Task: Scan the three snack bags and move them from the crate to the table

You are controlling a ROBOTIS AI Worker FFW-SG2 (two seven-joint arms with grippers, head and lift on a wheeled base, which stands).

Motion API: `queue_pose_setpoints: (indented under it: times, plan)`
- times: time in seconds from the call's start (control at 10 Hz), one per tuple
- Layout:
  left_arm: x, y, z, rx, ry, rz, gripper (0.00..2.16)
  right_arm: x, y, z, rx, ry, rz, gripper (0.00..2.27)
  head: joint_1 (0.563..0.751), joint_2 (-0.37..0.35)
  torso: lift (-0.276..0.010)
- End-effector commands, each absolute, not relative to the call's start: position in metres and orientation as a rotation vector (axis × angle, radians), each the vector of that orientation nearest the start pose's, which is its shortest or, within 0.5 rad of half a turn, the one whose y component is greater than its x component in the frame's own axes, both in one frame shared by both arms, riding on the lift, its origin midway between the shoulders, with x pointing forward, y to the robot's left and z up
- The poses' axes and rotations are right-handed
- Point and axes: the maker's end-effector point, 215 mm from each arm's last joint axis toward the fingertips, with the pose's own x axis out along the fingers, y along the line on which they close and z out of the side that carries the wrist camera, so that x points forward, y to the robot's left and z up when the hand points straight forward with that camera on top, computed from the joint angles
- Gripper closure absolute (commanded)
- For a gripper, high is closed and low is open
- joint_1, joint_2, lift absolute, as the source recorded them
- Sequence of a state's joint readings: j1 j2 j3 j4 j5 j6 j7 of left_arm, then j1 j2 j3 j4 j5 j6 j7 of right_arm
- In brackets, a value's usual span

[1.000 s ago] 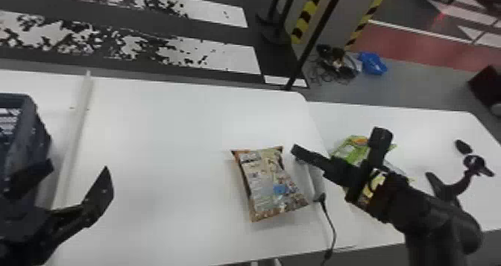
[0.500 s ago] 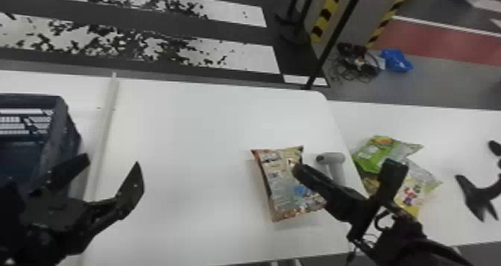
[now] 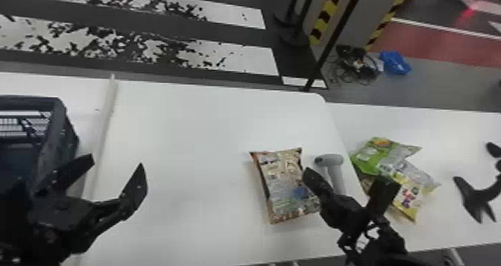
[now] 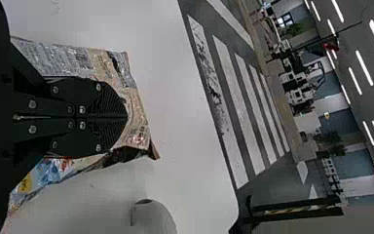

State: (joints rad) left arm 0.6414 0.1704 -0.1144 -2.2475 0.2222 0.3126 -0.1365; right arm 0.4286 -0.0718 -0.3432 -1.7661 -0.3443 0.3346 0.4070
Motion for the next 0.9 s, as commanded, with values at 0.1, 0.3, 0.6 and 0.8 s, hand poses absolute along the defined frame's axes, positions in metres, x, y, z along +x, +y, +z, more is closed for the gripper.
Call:
queue_pose_setpoints:
  times: [0.1,0.3,0.6,0.8]
  plan:
    - [0.383,0.13,-0.383,-0.146,0.297,-0.355,0.02,0.408,-0.363,-0.523,0.246,0.43,0.034,2.24,0.695,-0.307,-0.062]
    - [0.384,0.13,-0.385,-0.153,0.296,-0.355,0.02,0.406,-0.369,-0.532,0.233,0.441,0.026,2.24,0.695,-0.324,-0.062]
    - [0.386,0.13,-0.385,-0.152,0.295,-0.355,0.02,0.402,-0.353,-0.537,0.248,0.453,0.051,2.24,0.695,-0.327,-0.062]
    - [0.385,0.13,-0.385,-0.158,0.293,-0.356,0.02,0.398,-0.34,-0.542,0.261,0.46,0.067,2.24,0.695,-0.315,-0.062]
